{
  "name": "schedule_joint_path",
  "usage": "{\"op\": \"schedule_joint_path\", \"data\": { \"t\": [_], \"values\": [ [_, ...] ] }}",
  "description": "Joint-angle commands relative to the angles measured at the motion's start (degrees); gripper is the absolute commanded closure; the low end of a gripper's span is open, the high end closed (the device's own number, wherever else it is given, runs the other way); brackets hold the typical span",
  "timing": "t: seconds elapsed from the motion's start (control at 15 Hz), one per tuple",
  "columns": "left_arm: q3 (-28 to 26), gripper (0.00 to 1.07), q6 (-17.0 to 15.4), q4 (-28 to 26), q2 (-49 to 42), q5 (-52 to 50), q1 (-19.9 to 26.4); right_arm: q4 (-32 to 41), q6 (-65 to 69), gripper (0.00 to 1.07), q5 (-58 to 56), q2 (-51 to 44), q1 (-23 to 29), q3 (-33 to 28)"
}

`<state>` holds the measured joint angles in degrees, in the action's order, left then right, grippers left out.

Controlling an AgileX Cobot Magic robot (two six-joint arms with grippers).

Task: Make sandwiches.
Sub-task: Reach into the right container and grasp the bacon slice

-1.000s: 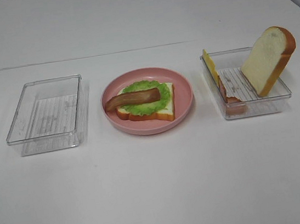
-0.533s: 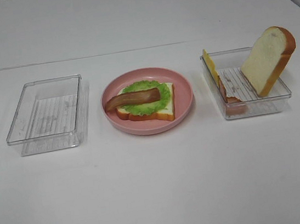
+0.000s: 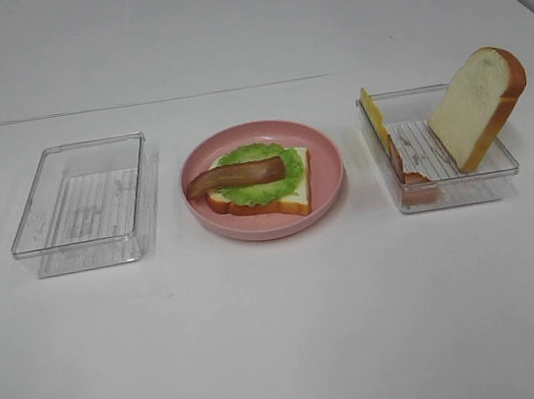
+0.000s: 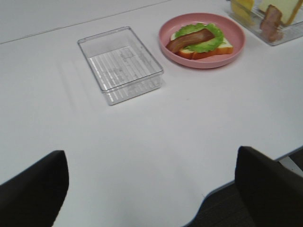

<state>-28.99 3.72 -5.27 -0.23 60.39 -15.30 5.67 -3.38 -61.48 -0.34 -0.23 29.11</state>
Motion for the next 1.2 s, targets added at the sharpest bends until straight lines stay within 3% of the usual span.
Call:
{"op": "schedule_joint_path", "data": {
  "t": [0.07, 0.27, 0.33, 0.6, 0.8, 0.93, 1.2],
  "values": [
    [0.29, 0.17, -3.15, 3.44, -1.32, -0.74, 0.00, -0.23, -0.40, 0.41, 1.20, 1.66, -0.46, 0.11],
    [0.29, 0.17, -2.29, 2.86, -1.32, -0.74, 0.00, 1.83, -0.40, 0.41, 4.18, 9.91, -0.46, 1.20],
    [0.29, 0.17, -2.29, 2.86, -1.32, -0.74, 0.00, 5.16, -0.40, 0.41, 8.19, 18.74, -0.46, 2.06],
    [0.29, 0.17, -2.29, 2.92, -1.32, -0.80, 0.00, 14.32, -3.61, 0.41, 13.01, 36.27, -0.46, 4.87],
    [0.29, 0.17, -2.29, 2.98, -1.32, -0.80, 0.00, 21.31, -11.57, 0.41, 12.78, 50.59, -0.46, 10.08],
    [0.29, 0.17, -2.29, 3.95, -1.32, -0.80, 0.00, 27.73, -18.05, 0.41, 9.74, 64.69, -0.46, 18.74],
    [0.29, 0.17, -2.29, 3.95, -1.43, -0.80, 0.00, 30.42, -18.51, 0.41, 8.71, 75.69, -0.34, 27.04]
  ]
}}
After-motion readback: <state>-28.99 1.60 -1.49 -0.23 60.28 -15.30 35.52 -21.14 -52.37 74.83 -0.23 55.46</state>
